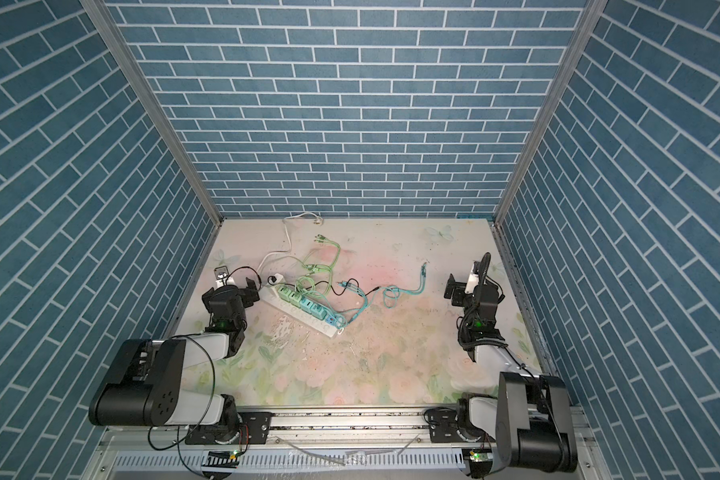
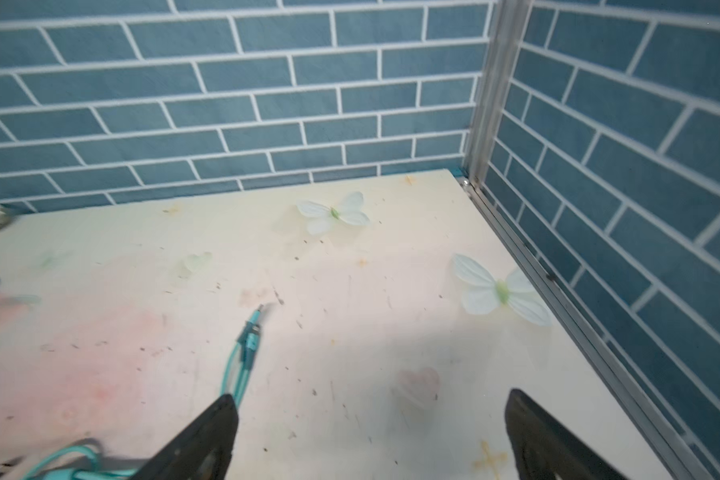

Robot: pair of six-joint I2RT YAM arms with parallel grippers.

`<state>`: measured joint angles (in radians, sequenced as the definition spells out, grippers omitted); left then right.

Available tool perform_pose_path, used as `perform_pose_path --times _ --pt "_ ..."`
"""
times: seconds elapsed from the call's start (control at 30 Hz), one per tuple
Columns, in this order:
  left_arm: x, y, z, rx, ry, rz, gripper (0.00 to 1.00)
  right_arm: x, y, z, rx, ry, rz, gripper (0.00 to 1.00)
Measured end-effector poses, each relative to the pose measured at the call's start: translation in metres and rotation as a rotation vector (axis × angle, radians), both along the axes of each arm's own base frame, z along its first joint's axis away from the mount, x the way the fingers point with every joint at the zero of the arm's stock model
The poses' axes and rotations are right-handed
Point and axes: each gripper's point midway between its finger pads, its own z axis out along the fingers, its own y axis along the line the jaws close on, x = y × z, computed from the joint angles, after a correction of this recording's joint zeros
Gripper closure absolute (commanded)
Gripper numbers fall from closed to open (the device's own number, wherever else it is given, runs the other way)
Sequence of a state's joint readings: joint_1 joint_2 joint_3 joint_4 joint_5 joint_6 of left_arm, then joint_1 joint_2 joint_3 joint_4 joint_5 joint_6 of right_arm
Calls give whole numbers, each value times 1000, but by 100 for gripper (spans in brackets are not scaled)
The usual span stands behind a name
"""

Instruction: Insert the plug

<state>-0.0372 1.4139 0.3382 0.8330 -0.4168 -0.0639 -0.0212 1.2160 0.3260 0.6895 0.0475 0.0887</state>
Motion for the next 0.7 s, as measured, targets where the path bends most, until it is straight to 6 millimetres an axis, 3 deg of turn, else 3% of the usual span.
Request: perform_pose_path --times 0.17,0.47,0.7 --pt "-1 -1 0 6 -5 -6 0 -7 -9 -32 -14 35 -48 1" --pt "3 -17 0 42 -8 -74 0 -3 -19 -39 -30 -11 -101 2" --pt "8 -40 -10 99 23 -160 0 2 -2 -58 -64 33 -38 1"
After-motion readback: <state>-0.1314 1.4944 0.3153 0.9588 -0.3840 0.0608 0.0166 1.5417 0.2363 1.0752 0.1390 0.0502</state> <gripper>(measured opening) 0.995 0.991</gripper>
